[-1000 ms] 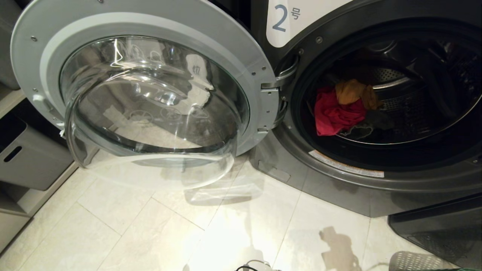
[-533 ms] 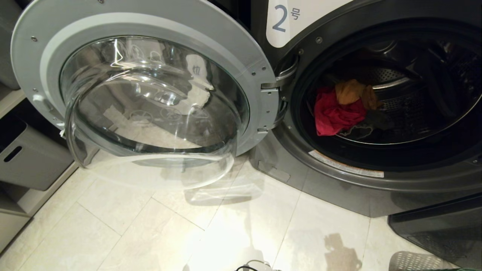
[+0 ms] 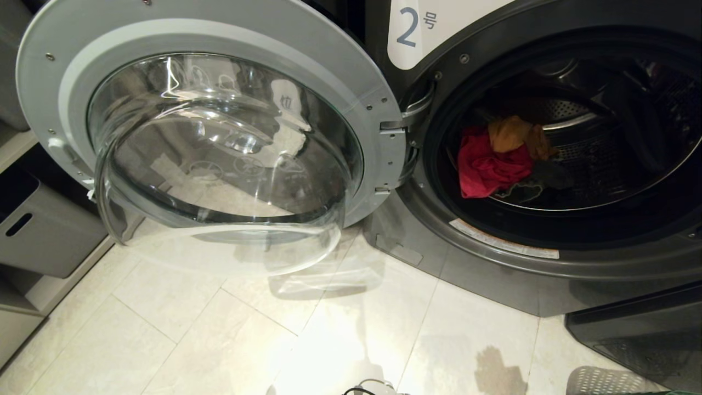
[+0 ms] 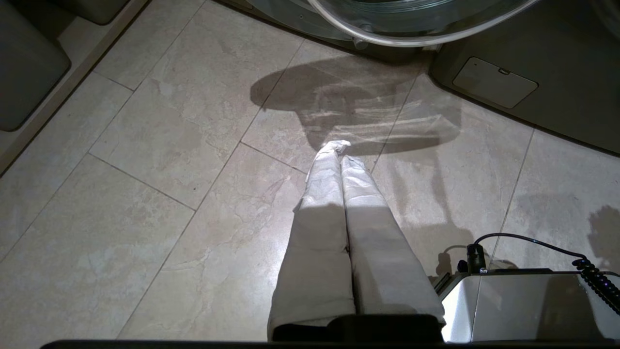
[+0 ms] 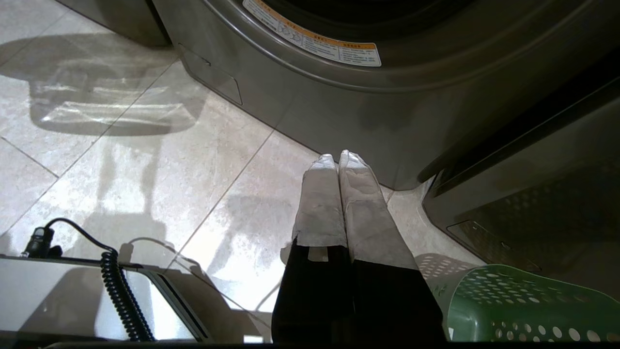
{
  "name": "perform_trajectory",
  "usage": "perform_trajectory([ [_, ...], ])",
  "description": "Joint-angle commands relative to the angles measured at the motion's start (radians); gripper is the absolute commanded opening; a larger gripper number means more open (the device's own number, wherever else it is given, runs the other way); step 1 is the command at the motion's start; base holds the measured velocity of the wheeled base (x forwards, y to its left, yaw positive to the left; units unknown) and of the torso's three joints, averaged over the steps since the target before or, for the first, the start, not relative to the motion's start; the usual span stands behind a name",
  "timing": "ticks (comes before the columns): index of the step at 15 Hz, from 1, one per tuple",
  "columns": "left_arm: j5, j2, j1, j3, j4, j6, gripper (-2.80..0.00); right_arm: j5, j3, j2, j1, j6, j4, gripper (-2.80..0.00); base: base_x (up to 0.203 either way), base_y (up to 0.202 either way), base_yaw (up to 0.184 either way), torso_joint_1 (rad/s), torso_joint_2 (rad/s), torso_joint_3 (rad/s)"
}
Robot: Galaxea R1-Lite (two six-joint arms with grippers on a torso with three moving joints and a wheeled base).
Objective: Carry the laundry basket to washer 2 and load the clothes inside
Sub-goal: Close the washing machine door with the left hand
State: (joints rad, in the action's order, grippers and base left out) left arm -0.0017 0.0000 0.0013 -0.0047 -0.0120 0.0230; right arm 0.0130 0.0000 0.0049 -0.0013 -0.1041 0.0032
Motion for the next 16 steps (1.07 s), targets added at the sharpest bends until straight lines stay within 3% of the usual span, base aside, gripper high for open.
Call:
perform_trajectory([
  [1,0.0,0.002,0.0,0.0,0.0,0.0,-2.8,-0.001,0.0,-0.003,0.0,0.003,0.001,-2.8,0.0,0.0,0.0,0.0,0.0,0.0],
  [16,-0.001,0.002,0.0,0.002,0.0,0.0,-2.8,0.001,0.0,-0.003,0.0,0.007,0.001,-2.8,0.0,0.0,0.0,0.0,0.0,0.0],
])
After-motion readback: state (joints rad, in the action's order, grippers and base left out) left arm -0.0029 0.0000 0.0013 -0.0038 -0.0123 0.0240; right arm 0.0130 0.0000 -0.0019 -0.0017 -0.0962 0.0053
